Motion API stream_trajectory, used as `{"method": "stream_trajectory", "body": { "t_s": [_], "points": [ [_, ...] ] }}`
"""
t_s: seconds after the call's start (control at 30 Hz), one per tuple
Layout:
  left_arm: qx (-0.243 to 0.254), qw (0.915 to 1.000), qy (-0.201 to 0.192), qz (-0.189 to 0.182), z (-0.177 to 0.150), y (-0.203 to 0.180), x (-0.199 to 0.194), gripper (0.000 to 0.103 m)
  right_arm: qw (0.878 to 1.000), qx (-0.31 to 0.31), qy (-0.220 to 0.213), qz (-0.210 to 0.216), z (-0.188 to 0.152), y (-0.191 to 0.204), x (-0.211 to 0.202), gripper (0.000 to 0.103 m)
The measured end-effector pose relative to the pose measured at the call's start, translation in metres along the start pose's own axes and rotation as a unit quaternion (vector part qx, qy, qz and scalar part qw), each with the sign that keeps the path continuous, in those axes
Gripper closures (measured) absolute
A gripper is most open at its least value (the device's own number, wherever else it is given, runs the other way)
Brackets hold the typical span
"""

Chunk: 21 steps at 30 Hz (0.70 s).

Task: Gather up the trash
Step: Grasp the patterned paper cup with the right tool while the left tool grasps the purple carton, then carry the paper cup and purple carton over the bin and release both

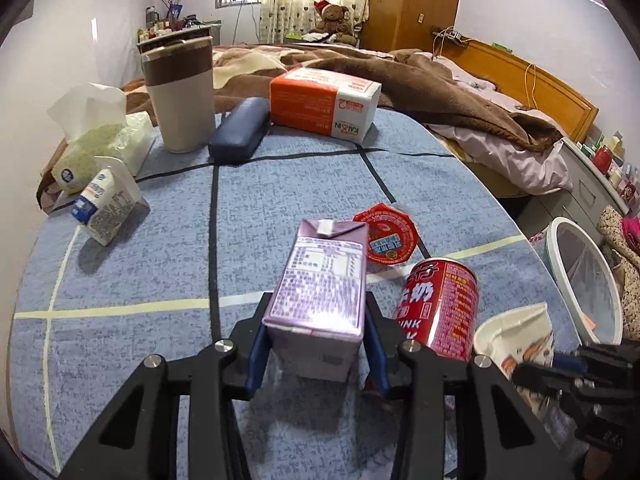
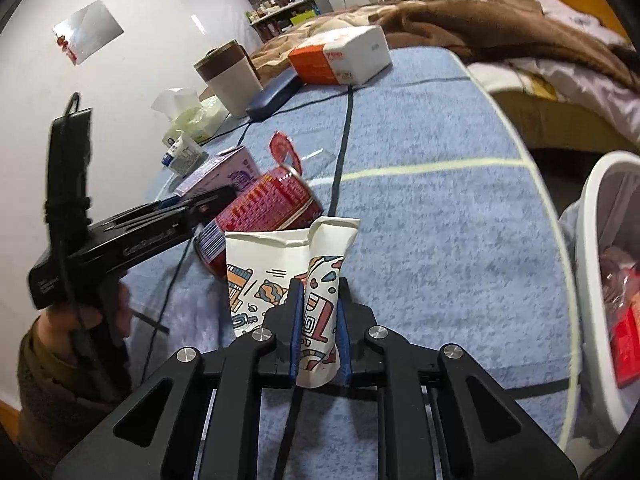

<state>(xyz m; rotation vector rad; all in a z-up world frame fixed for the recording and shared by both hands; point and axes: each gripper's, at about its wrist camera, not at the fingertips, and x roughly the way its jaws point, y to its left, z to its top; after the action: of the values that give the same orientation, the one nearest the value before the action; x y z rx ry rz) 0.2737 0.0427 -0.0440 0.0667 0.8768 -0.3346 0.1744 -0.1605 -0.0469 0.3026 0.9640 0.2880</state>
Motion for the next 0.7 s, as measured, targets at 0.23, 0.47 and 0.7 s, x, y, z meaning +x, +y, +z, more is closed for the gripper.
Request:
{"method": "stream_trajectory", "body": {
  "t_s": [0.23, 0.47, 0.7],
  "points": [
    [-0.012, 0.9998, -0.012, 0.011, -0.007, 0.003, -0.009, 0.063, 0.998, -0.037, -0.026, -0.035, 0.003, 0.004, -0.006, 0.089],
    [-0.027, 0.9993, -0.026, 0.006, -0.013, 0.003, -0.02, 0.063, 0.998, -0.037, -0.047, -0.036, 0.004, 0.0, -0.017, 0.089],
    [-0.018, 0.9986, -0.05, 0.003, -0.015, -0.014, -0.045, 0.063, 0.996, -0.039, -0.072, -0.041, 0.007, -0.002, -0.033, 0.088]
  ]
}}
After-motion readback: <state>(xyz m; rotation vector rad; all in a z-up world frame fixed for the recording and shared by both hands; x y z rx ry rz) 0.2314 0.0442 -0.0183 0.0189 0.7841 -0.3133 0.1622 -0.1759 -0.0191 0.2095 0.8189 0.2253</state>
